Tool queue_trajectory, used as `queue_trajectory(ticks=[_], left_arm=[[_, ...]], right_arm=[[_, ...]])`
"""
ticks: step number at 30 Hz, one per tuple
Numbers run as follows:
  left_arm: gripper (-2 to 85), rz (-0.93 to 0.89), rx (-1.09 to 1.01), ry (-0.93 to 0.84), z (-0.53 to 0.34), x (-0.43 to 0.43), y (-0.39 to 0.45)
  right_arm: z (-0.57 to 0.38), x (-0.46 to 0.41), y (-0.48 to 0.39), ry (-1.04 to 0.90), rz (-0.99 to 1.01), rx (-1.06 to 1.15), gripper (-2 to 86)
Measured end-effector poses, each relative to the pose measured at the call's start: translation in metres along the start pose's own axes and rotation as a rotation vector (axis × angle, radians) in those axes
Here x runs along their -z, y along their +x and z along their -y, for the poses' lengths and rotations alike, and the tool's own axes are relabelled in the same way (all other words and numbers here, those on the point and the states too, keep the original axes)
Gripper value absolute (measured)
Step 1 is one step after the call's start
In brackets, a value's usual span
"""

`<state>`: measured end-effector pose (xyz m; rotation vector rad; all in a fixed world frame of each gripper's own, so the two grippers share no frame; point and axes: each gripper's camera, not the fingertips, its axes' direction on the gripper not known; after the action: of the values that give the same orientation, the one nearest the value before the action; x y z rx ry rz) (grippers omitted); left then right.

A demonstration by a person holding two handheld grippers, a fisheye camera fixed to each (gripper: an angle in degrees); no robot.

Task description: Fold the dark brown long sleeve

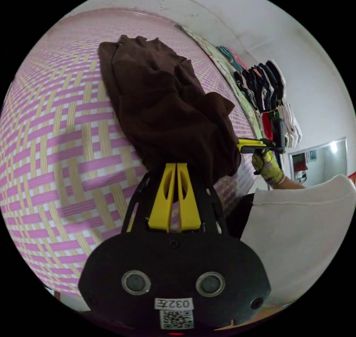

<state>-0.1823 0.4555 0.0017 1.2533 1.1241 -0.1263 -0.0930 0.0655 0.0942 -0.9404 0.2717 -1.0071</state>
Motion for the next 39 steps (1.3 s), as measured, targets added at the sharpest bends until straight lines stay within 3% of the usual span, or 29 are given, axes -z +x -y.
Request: queue_trajectory(ticks=[4, 8, 12, 20, 24, 28, 30, 34, 39], left_arm=[[-0.6, -0.095, 0.027, 0.073, -0.013, 0.017, -0.015], [1.7, -0.131, 0.061, 0.17, -0.04, 0.046, -0.033], [9.4, -0.138, -0.027, -0.03, -0.034, 0.022, -0.023], [6.0, 0.006, -0.136, -0.045, -0.027, 0.017, -0.004], [4.9, -0.075, -0.114, 0.05, -0.057, 0.07, -0.033], [3.9, -0.103, 0.012, -0.067, -0.089, 0.045, -0.08], [2.8, -0.192, 0.062, -0.011, -0.099, 0.051, -0.093], [2.2, -0.208, 0.099, 0.143, -0.112, 0.081, -0.106], [3.0, -0.084, -0.036, 0.067, -0.084, 0.065, -0.093]], right_arm=[[-0.005, 0.013, 0.014, 0.021, 0.114, -0.044, 10.2], [-0.021, 0.026, 0.019, 0.055, 0.102, -0.057, 11.2], [-0.031, 0.022, 0.012, 0.029, 0.125, -0.062, 11.4], [-0.018, 0.018, -0.021, -0.02, 0.002, -0.068, 4.0], [-0.027, 0.051, -0.042, 0.013, -0.059, -0.072, 0.6], [-0.038, 0.024, -0.04, -0.097, 0.002, -0.116, 1.2], [-0.042, 0.01, -0.041, -0.122, -0.007, -0.143, 2.7], [-0.05, 0.028, -0.033, -0.007, 0.048, -0.241, 7.7], [-0.032, 0.05, -0.024, 0.121, 0.062, -0.256, 8.0]])
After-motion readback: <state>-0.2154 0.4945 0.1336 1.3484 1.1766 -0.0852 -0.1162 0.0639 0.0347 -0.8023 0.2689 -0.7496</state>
